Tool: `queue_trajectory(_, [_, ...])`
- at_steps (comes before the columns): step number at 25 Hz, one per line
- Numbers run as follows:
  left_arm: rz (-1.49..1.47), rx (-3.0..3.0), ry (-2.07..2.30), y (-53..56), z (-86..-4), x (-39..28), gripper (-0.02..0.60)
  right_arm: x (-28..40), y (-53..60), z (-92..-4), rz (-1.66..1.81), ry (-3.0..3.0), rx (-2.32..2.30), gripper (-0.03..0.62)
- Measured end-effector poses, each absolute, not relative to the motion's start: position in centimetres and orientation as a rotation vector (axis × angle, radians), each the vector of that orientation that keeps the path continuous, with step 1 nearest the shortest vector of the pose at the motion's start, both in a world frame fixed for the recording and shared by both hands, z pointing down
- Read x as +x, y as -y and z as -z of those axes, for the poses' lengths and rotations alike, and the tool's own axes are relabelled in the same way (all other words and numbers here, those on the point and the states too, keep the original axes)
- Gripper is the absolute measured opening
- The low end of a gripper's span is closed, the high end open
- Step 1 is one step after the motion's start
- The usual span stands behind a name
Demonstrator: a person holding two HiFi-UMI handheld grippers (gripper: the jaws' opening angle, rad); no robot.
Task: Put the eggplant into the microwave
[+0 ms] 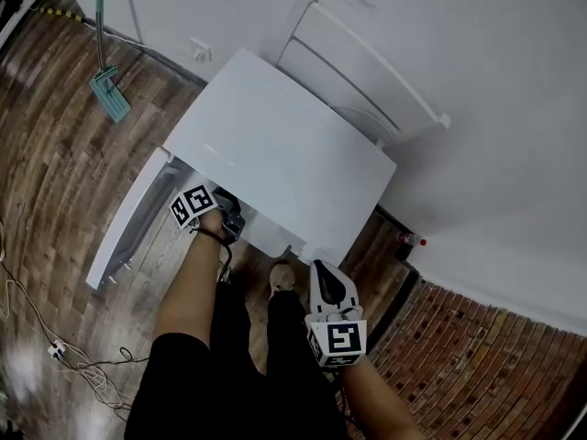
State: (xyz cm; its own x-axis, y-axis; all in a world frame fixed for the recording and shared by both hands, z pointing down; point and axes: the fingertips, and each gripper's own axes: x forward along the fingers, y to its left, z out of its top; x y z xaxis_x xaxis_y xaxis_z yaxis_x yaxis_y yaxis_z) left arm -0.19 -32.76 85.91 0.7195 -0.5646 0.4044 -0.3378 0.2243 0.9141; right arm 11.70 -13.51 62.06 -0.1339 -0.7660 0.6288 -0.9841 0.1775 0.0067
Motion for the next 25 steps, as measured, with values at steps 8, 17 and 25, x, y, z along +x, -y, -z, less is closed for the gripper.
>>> queue_trajectory(8, [-0.094, 1.695, 1.088, 33.9, -85.2, -0.3, 0.071, 12.2, 13.4, -62.2, -0.611, 1.949, 1.63, 0.012])
queue_trajectory(17, [-0.315, 1.909, 1.373, 33.8, -83.8, -2.5, 0.247, 11.5, 12.8, -62.8, -0.639, 1.964, 1.583, 0.014])
queue_trajectory(25, [-0.406, 1.973, 1.408, 27.4, -76.6, -7.2, -0.002, 8.3, 14.6, -60.5, -0.633, 2.116, 1.491, 0.014])
